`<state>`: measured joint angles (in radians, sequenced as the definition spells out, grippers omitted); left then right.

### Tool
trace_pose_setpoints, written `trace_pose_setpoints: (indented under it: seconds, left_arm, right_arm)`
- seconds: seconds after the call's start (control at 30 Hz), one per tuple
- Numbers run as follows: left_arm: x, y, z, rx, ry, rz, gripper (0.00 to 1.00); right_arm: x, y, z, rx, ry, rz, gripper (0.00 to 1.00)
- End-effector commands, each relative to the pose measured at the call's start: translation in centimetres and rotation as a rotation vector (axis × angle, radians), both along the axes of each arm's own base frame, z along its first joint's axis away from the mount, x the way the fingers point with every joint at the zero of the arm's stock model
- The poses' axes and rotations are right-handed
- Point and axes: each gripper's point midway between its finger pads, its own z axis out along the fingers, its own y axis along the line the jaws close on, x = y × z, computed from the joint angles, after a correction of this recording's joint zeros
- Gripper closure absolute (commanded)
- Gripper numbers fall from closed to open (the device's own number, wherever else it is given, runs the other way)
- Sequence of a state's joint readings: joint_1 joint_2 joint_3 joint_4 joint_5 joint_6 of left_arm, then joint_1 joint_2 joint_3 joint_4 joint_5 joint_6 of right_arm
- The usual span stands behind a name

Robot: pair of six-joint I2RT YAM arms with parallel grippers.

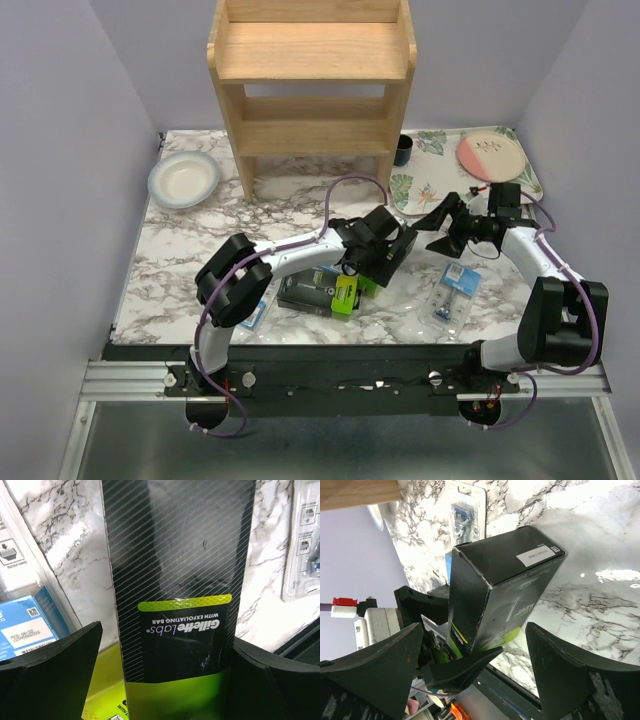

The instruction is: Place and organize the shaving razors onto the shelf

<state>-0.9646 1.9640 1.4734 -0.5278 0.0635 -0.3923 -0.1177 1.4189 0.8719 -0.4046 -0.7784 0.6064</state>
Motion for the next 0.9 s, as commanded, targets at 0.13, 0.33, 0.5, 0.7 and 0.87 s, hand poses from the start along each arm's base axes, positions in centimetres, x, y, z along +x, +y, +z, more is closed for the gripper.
trace_pose_setpoints:
  seconds: [0.13,0.33,0.5,0.7,0.87]
  left_arm:
    - [0.3,0.6,2.7,-0.026,-0.066,-0.030,0.31]
    - [2.3,0.5,6.7,-0.138,-0.201,-0.146,0.65]
    - [2.5,1.5,12.3,-0.329,-0.282,-0.210,0.68]
    - [3.4,7.1,17.1,-0.577,-0.203,-0.072,0.68]
    - [4.7,13.8,19.2,-0.811,-0.121,0.072,0.66]
  right_arm:
    - [0.0,-0.5,-0.2,-0.017,0.005,-0.031,0.08]
    - [0.9,-1.7,1.3,-0.123,-0.059,-0.004,0.08]
    - [1.4,-3.1,4.0,-0.262,-0.152,0.049,0.08]
    - [3.2,-3.0,7.8,-0.389,-0.322,0.135,0.09]
    - [4.3,2.0,11.3,-0.437,-0.501,0.302,0.09]
